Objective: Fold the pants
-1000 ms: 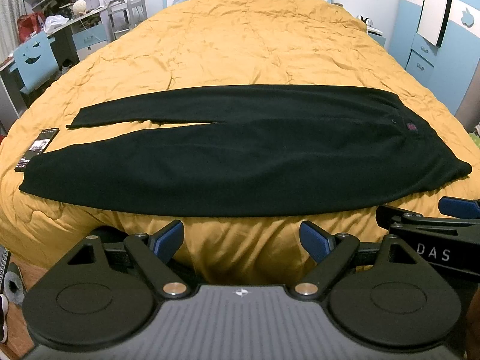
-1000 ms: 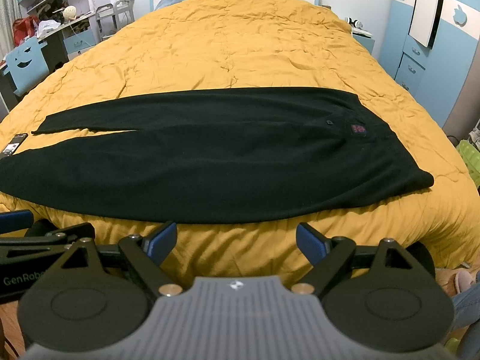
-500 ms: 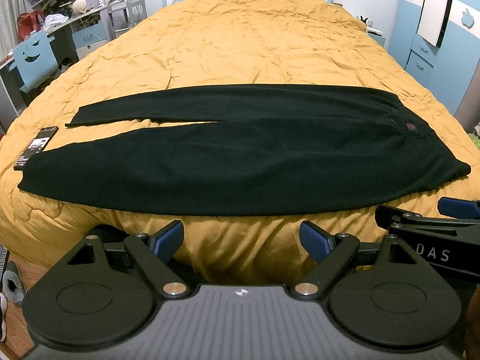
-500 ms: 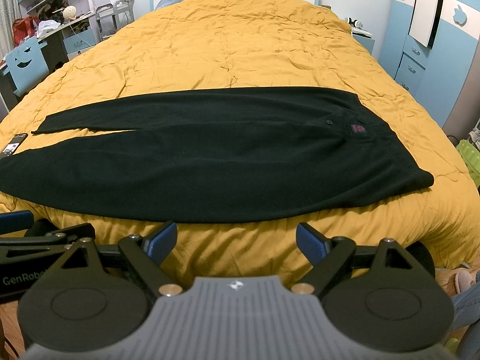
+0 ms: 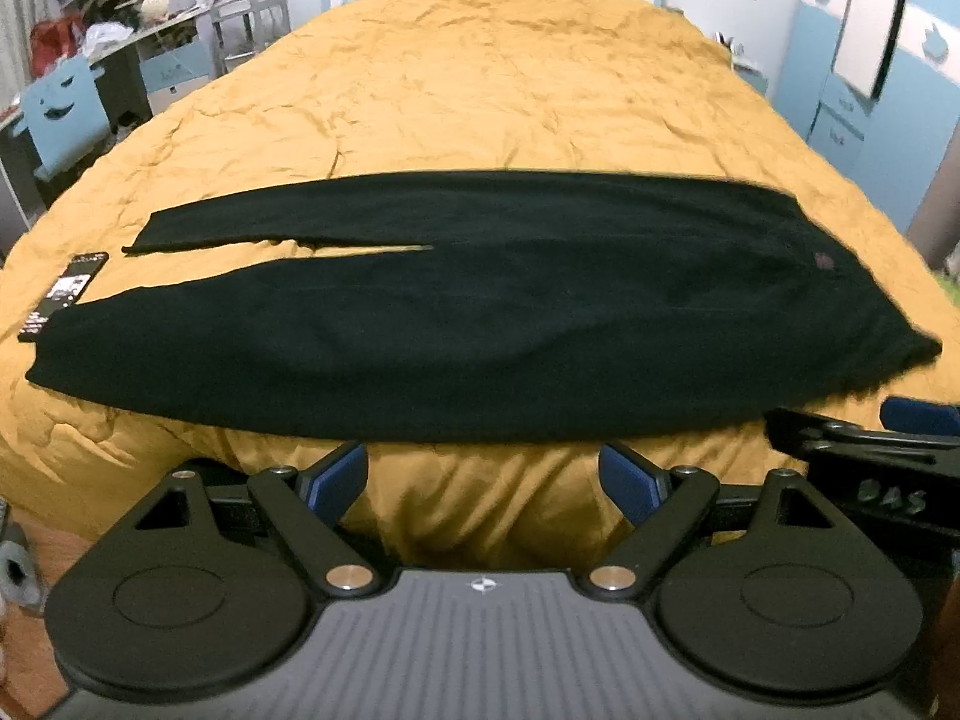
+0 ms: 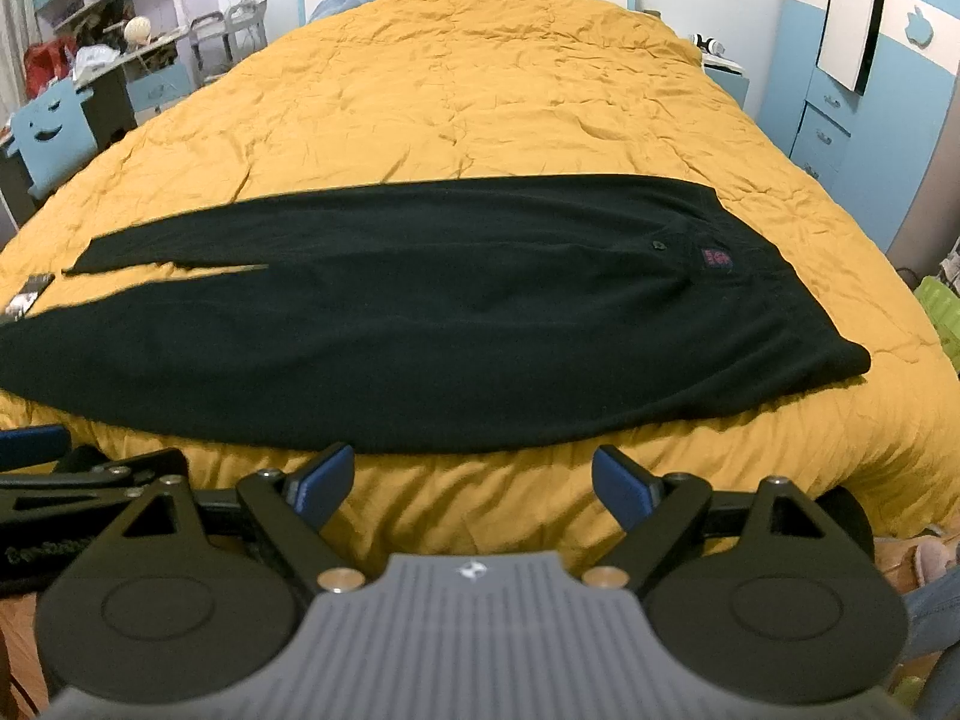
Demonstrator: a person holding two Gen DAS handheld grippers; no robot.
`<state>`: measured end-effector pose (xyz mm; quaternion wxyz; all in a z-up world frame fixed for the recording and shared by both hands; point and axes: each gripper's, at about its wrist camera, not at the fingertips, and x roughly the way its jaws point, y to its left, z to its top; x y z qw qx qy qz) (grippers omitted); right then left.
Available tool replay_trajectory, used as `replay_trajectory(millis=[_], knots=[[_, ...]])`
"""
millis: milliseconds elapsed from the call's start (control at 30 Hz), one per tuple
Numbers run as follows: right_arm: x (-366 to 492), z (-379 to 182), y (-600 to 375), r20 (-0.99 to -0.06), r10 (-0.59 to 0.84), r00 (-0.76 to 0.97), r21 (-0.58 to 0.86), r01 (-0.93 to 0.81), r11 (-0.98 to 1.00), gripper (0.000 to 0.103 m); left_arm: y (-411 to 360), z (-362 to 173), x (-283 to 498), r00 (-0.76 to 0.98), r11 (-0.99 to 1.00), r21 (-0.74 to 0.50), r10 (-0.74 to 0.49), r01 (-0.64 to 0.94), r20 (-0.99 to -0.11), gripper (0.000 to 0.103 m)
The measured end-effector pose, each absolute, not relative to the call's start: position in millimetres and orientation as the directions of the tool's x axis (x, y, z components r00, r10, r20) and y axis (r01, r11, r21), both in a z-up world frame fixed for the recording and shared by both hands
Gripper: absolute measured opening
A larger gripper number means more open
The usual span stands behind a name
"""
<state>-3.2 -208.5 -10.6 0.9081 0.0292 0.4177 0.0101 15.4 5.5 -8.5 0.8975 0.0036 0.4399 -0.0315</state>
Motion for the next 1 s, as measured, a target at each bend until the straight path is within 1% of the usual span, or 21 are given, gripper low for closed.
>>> replay_trajectory(millis=[67,100,167,267,400,500,567,600,733,833,1000], knots=[[1,-12,-221,-0.729,0.045,0.683,0.076,0.014,0.997,0.083,20,-10,23,0.613,0.998,-0.051,-0.057,0.028,-0.788,0.101],[3,-14,-227,-0.715,0.038,0.698,0.073,0.021,0.997,0.083,28,-11,28,0.613,0.999,-0.053,-0.049,0.01,-0.789,0.099],[11,-22,-247,-0.699,0.008,0.715,0.065,0.053,0.996,0.083,48,-14,36,0.611,0.998,-0.04,-0.008,-0.04,-0.791,0.097],[24,-38,-284,-0.718,-0.026,0.696,0.09,0.13,0.987,0.083,82,-21,45,0.61,0.993,-0.034,0.045,-0.116,-0.791,0.097],[33,-59,-332,-0.745,-0.06,0.664,0.101,0.201,0.974,0.083,135,-35,60,0.62,0.976,-0.081,0.065,-0.205,-0.781,0.097],[39,-72,-364,-0.758,-0.124,0.641,0.075,0.274,0.959,0.083,171,-50,76,0.609,0.957,-0.044,0.146,-0.285,-0.78,0.097],[42,-77,-388,-0.761,-0.14,0.633,0.086,0.313,0.946,0.083,195,-59,86,0.59,0.943,-0.044,0.17,-0.33,-0.789,0.091],[43,-78,-399,-0.76,-0.146,0.634,0.1,0.335,0.937,0.083,211,-62,89,0.589,0.932,-0.068,0.168,-0.357,-0.79,0.088],[40,-84,-447,-0.746,-0.115,0.656,0.224,0.411,0.884,0.083,277,-70,83,0.616,0.835,-0.245,0.135,-0.492,-0.776,0.088],[37,-91,-480,-0.731,-0.085,0.677,0.332,0.462,0.822,0.082,318,-80,75,0.642,0.748,-0.358,0.117,-0.559,-0.758,0.088],[43,-107,-508,-0.712,-0.023,0.702,0.478,0.509,0.716,0.083,356,-99,73,0.679,0.667,-0.45,0.116,-0.594,-0.725,0.088]])
